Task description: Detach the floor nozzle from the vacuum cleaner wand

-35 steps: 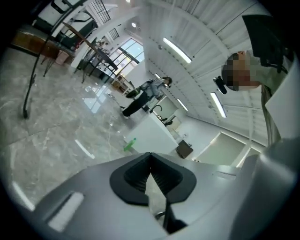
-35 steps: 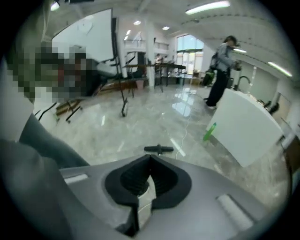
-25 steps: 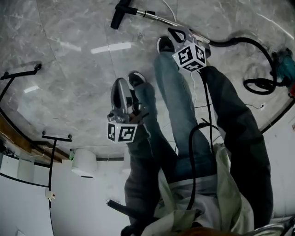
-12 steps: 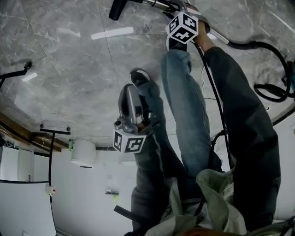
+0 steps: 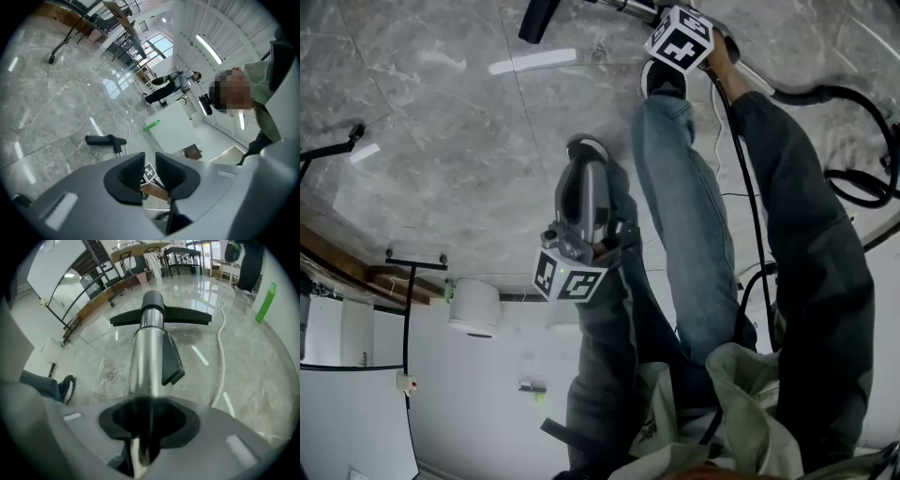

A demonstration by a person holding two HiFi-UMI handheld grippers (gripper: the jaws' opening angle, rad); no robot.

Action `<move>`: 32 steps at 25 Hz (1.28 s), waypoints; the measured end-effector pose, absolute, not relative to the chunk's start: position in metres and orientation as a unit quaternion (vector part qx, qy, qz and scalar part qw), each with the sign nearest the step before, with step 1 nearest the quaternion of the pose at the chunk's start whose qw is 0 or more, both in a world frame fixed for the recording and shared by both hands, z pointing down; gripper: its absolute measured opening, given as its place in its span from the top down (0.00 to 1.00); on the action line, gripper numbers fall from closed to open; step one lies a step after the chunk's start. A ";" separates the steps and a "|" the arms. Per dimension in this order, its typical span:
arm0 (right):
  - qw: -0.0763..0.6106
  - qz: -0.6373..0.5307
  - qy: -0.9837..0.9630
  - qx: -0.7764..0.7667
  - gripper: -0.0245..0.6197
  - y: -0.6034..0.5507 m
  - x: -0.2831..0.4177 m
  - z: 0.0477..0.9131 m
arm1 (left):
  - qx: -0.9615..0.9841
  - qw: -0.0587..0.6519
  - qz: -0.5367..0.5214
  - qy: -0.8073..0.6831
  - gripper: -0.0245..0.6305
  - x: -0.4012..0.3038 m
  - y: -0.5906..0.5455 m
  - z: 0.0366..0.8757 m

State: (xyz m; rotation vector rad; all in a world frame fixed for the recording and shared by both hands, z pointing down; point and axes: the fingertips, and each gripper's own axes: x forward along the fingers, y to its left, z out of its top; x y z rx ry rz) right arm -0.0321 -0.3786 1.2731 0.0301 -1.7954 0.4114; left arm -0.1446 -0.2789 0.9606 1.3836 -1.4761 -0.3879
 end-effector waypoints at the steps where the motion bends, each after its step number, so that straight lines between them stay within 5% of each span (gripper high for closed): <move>1: 0.595 0.190 -0.781 0.009 0.78 -0.374 -0.030 1.255 | 0.588 0.522 -0.172 -0.593 0.80 -0.140 -0.282 0.957; 5: 0.587 0.167 -0.792 -0.009 0.79 -0.345 -0.022 1.150 | 0.621 0.538 -0.213 -0.529 0.43 -0.125 -0.302 0.935; 10: 0.589 0.123 -0.799 -0.012 0.79 -0.287 -0.010 1.031 | 0.663 0.522 -0.262 -0.468 0.38 -0.114 -0.321 0.900; 15: 0.591 0.153 -0.791 -0.041 0.79 -0.225 -0.020 0.960 | 0.755 0.419 -0.276 -0.422 0.35 -0.104 -0.315 0.816; 23: 0.553 0.182 -0.800 -0.146 0.77 -0.124 -0.061 0.825 | 0.834 0.337 -0.306 -0.312 0.49 -0.086 -0.265 0.679; 28: 0.523 0.209 -0.798 -0.214 0.77 -0.071 -0.044 0.747 | 0.823 0.312 -0.373 -0.292 0.73 -0.086 -0.210 0.582; 32: 0.503 0.189 -0.818 -0.203 0.77 -0.056 -0.027 0.697 | 0.847 0.286 -0.351 -0.278 0.74 -0.056 -0.198 0.512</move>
